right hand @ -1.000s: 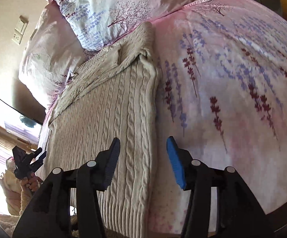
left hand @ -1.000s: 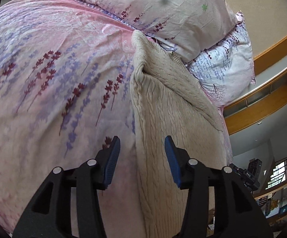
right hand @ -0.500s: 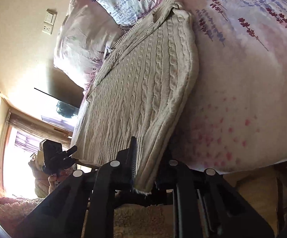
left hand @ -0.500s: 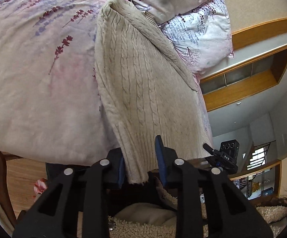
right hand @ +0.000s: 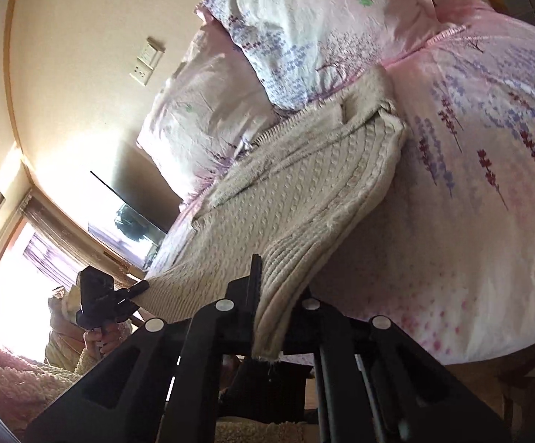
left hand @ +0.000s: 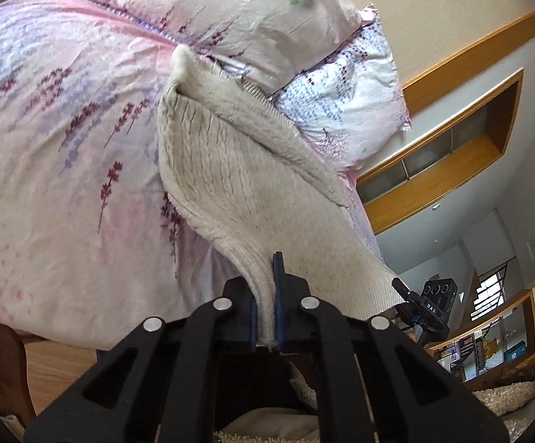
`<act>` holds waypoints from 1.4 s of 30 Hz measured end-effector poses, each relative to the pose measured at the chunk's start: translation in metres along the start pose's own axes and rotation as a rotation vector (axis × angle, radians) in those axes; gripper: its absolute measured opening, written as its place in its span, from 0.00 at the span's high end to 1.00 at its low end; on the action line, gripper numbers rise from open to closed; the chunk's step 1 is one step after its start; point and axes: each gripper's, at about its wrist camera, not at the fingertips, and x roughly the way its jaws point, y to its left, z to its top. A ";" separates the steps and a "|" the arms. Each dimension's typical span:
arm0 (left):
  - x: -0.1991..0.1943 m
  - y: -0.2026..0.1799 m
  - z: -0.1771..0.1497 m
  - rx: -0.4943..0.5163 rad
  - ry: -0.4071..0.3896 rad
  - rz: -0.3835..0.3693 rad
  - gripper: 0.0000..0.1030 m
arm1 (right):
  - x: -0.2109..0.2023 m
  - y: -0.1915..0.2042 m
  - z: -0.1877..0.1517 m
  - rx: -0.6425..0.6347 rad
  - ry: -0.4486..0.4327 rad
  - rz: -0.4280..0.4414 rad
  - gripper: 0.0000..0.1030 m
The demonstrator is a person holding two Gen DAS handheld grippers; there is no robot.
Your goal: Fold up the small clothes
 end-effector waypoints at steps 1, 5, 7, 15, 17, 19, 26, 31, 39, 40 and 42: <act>-0.003 -0.004 0.003 0.018 -0.012 -0.003 0.94 | -0.003 0.003 0.002 -0.009 -0.018 0.011 0.94; -0.008 -0.015 0.023 0.065 -0.046 0.001 0.94 | -0.008 0.004 0.014 -0.004 -0.070 0.047 0.94; -0.007 -0.016 0.035 0.066 -0.063 0.001 0.94 | -0.009 0.004 0.020 -0.004 -0.092 0.061 0.94; 0.005 -0.016 0.097 0.074 -0.144 0.049 0.94 | -0.001 0.014 0.067 -0.049 -0.176 0.037 0.94; 0.014 -0.019 0.117 0.098 -0.168 0.079 0.94 | 0.006 0.015 0.084 -0.065 -0.200 0.007 0.94; 0.024 -0.024 0.136 0.124 -0.188 0.106 0.94 | 0.016 0.016 0.102 -0.083 -0.224 -0.037 0.94; 0.070 -0.032 0.203 0.196 -0.244 0.209 0.94 | 0.060 0.023 0.151 -0.177 -0.287 -0.201 0.94; 0.120 -0.011 0.236 0.168 -0.233 0.282 0.94 | 0.107 -0.007 0.183 -0.091 -0.266 -0.285 0.94; 0.181 0.028 0.254 0.107 -0.147 0.371 0.94 | 0.181 -0.076 0.201 0.140 -0.133 -0.421 0.94; 0.184 0.032 0.255 0.096 -0.145 0.369 0.94 | 0.184 -0.078 0.204 0.140 -0.137 -0.428 0.94; 0.188 0.036 0.258 0.080 -0.145 0.362 0.94 | 0.189 -0.081 0.208 0.154 -0.142 -0.423 0.94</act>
